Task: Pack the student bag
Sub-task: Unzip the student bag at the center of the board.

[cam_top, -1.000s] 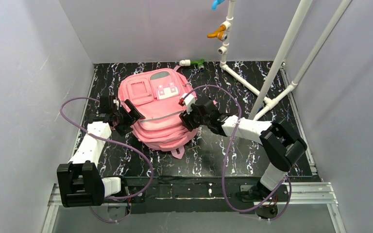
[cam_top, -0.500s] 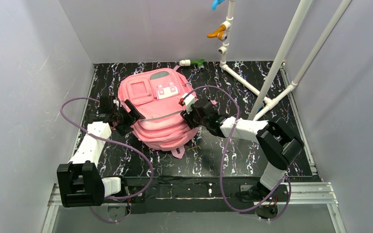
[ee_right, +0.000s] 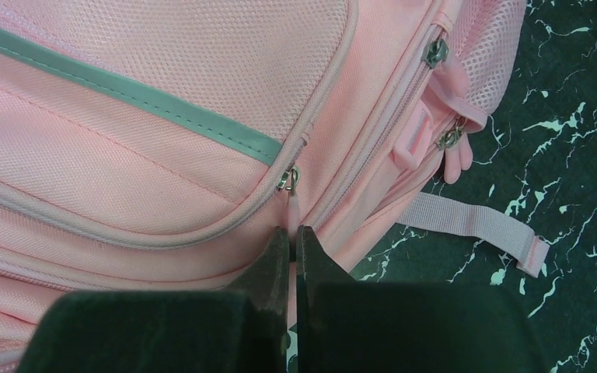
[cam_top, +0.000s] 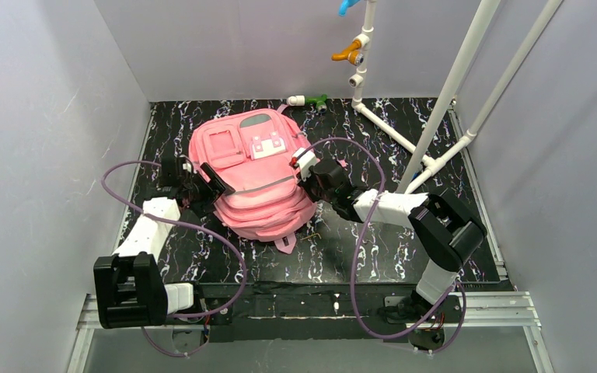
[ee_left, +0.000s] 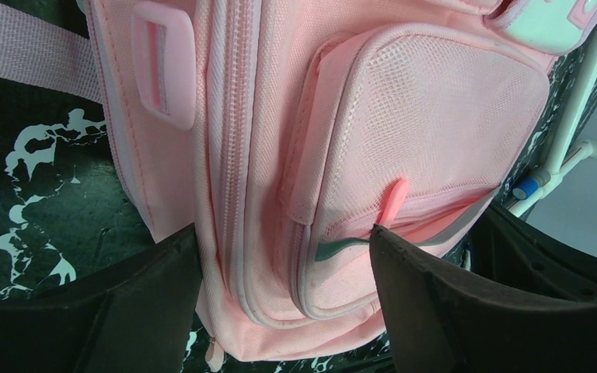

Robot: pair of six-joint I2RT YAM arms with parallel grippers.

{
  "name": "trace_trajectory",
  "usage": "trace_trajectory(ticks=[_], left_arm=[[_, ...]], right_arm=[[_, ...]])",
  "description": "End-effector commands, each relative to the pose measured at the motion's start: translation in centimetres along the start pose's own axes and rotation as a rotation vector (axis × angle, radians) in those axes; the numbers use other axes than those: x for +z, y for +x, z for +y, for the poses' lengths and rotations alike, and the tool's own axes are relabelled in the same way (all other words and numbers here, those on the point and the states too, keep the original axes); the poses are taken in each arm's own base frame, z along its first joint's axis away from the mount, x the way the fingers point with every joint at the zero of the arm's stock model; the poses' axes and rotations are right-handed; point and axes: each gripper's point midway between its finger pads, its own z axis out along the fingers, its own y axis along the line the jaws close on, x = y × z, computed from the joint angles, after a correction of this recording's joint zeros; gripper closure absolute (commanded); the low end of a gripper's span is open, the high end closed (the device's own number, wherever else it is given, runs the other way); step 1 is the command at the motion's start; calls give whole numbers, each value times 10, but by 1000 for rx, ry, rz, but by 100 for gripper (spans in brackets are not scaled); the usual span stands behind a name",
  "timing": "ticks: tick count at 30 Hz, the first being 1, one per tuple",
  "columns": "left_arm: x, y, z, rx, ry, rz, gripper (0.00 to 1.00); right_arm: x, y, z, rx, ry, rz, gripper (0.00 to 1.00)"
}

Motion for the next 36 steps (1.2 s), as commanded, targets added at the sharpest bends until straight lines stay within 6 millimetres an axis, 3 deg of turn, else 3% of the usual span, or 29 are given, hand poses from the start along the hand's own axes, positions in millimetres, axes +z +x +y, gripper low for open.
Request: trace_trajectory(ticks=[1, 12, 17, 25, 30, 36], left_arm=[[9, 12, -3, -48, 43, 52, 27], [22, 15, 7, -144, 48, 14, 34], [21, 14, 17, -178, 14, -36, 35], [15, 8, 29, -201, -21, -130, 34], [15, 9, 26, -202, -8, -121, 34], [16, 14, 18, -216, 38, -90, 35]], right_arm=[[-13, -19, 10, -19, -52, -45, 99], [-32, -19, 61, -54, -218, 87, 99], [-50, -6, 78, 2, -313, 177, 99], [-78, -5, 109, 34, -513, 197, 99], [-83, -28, 132, 100, -646, 120, 99], [-68, -57, 169, 161, -735, 62, 99]])
